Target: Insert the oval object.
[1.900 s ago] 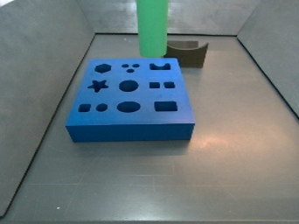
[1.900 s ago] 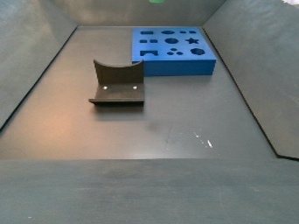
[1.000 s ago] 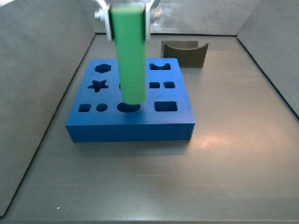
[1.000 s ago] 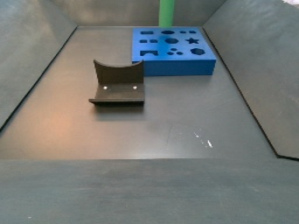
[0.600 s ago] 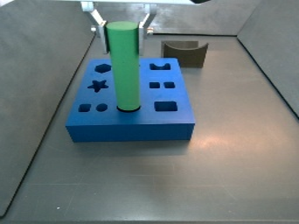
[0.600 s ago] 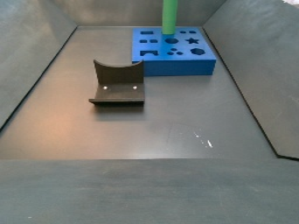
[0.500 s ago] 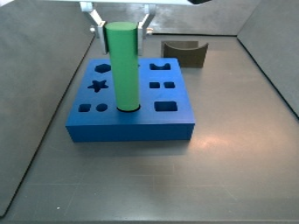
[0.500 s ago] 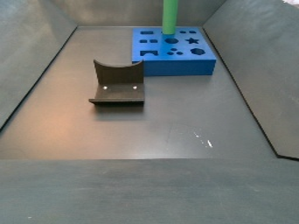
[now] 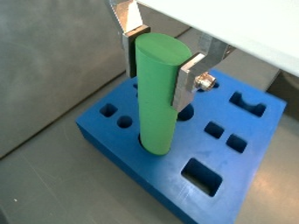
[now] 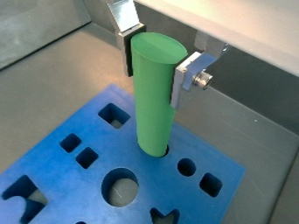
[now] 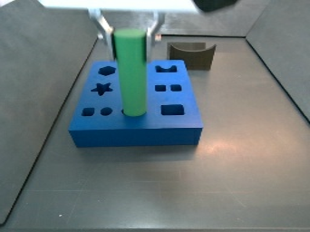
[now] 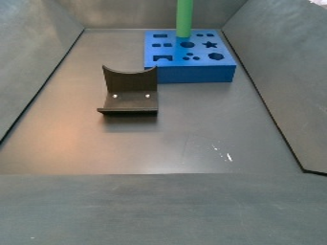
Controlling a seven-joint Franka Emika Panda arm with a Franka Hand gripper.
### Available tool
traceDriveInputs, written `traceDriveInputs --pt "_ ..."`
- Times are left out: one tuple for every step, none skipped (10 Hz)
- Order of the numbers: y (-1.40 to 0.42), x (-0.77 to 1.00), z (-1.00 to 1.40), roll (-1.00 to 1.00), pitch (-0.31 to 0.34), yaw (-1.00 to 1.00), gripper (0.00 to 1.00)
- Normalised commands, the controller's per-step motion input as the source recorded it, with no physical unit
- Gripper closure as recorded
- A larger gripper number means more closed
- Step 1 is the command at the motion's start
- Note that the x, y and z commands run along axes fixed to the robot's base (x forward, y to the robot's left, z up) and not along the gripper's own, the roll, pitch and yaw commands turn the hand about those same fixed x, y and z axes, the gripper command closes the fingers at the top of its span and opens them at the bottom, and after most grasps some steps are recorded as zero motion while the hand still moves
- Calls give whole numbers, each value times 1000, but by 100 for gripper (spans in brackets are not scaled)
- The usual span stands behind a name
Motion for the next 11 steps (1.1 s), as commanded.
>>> traceDriveInputs --pt "0 40 -229 -61 0 0 100" --pt "0 3 -311 -41 -20 0 100" --pt "0 0 -346 0 -41 0 100" --pt "0 0 -357 0 -51 0 100" --pt "0 0 -337 0 -47 0 100" --pt "0 0 -311 0 -36 0 100" --pt "0 0 -277 0 -26 0 100" --pt "0 0 -263 -3 -31 0 100" --pt "17 0 -66 -81 -23 0 100" --pt "0 0 0 -11 0 0 100" --pt "0 0 0 0 0 0 100"
